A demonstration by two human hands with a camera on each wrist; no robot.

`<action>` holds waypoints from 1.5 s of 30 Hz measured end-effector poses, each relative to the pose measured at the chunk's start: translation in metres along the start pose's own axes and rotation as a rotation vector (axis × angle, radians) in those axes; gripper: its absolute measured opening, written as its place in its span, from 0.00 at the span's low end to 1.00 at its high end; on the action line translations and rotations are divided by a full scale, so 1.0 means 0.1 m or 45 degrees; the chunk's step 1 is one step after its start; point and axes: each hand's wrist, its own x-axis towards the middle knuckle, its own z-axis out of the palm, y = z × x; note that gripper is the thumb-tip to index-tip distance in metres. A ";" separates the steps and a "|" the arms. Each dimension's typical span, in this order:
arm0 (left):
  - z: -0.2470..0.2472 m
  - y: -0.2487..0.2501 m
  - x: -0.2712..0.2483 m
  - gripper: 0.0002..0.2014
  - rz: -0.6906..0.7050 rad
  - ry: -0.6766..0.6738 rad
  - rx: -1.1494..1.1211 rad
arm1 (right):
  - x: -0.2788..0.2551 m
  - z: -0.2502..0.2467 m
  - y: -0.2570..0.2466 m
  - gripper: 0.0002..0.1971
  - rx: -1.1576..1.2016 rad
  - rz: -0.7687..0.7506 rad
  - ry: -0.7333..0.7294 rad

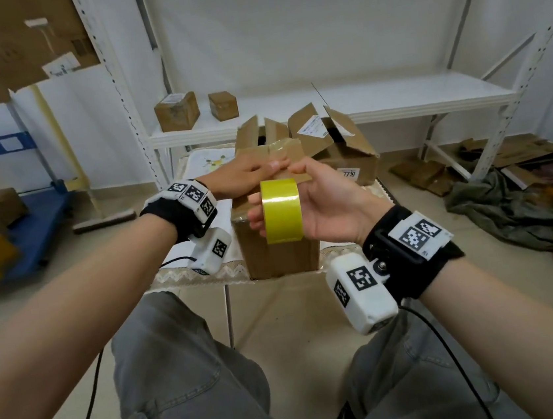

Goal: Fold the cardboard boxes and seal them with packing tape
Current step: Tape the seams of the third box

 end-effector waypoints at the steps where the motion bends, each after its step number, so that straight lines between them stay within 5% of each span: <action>1: 0.00 0.01 -0.02 0.22 -0.014 0.031 -0.013 | 0.01 0.00 0.00 0.30 -0.013 0.008 -0.013; 8: -0.02 -0.18 -0.04 0.28 -0.072 0.103 -0.148 | 0.05 -0.05 -0.09 0.22 -0.128 -0.064 0.079; 11: -0.02 -0.33 -0.01 0.47 -0.263 0.057 -0.271 | 0.08 -0.10 -0.20 0.27 -0.236 -0.115 0.272; 15: 0.05 -0.42 -0.04 0.51 -0.487 0.013 -0.450 | 0.04 -0.18 -0.35 0.24 -0.493 -0.112 0.467; 22: 0.15 -0.26 -0.19 0.48 -0.619 -0.206 -0.703 | 0.16 -0.51 -0.28 0.12 -0.564 -0.101 0.775; 26: 0.20 -0.27 -0.20 0.43 -0.692 -0.160 -0.830 | 0.21 -0.55 -0.13 0.20 -0.548 0.112 0.645; 32: -0.11 -0.21 -0.15 0.37 -0.664 -0.050 -0.840 | 0.26 -0.43 -0.40 0.09 -0.631 0.023 0.630; 37: -0.38 -0.18 -0.06 0.25 -0.623 0.011 -0.812 | 0.47 -0.40 -0.63 0.10 -0.628 -0.076 0.694; 45: -0.07 -0.40 0.24 0.30 -0.690 -0.013 -0.777 | 0.74 -0.57 -0.43 0.12 -0.623 0.019 0.769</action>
